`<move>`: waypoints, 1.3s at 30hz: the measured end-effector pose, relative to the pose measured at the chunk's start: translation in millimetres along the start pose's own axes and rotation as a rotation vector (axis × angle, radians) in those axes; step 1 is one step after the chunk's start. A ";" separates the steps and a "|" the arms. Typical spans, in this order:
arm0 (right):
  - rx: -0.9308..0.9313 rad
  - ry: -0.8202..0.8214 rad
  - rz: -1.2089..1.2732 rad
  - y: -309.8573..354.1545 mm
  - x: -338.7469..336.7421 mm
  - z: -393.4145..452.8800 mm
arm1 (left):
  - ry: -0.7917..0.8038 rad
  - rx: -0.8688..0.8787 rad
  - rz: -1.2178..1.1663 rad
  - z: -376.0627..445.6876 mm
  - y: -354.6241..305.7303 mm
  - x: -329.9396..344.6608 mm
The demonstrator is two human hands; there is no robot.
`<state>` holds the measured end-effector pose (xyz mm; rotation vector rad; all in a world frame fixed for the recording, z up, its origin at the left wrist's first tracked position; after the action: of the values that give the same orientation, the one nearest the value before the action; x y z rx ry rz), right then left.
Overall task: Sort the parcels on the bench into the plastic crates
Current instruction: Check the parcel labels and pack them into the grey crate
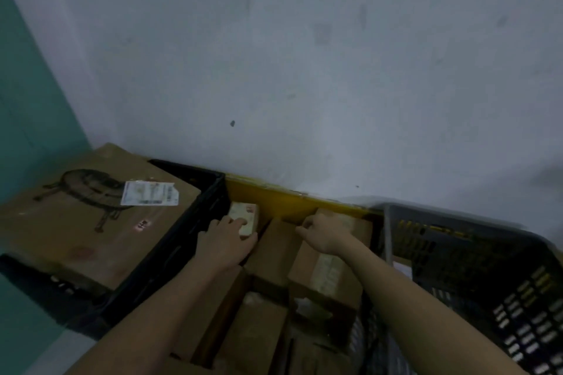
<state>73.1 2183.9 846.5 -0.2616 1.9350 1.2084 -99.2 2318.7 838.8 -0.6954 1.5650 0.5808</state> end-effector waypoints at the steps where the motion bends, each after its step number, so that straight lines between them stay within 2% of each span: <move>1: 0.015 0.021 -0.009 6.8 12.1 8.4 | 0.012 -0.008 -0.008 3.0 14.0 5.1; 9: 0.092 0.061 0.092 31.8 97.8 69.6 | 0.057 -0.032 -0.124 32.9 91.1 50.1; 18: 0.369 -0.105 0.565 25.4 159.6 115.3 | 0.088 -0.020 -0.306 79.4 98.0 93.1; 22: 0.430 -0.088 0.754 23.2 185.5 127.2 | 0.113 -0.027 -0.428 92.9 98.7 103.3; 33: 0.498 -0.179 1.021 15.9 189.3 124.3 | 0.152 0.000 -0.755 95.6 85.6 100.8; 39: 0.550 -0.236 1.255 20.1 187.3 110.2 | 0.081 -0.006 -0.810 89.3 79.4 82.2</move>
<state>0.2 2328.9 700.5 1.4980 2.0924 1.2146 -99.4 2429.3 745.0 -1.2714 1.2064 -0.0495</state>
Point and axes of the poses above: each hand's wrist, its own z-axis towards the middle knuckle, its own x-axis out of the palm, y = z × x, the point moved 5 cm from there along z, towards the middle knuckle, and after that the axes turned 10 degrees about z, right-handed, at the moved point
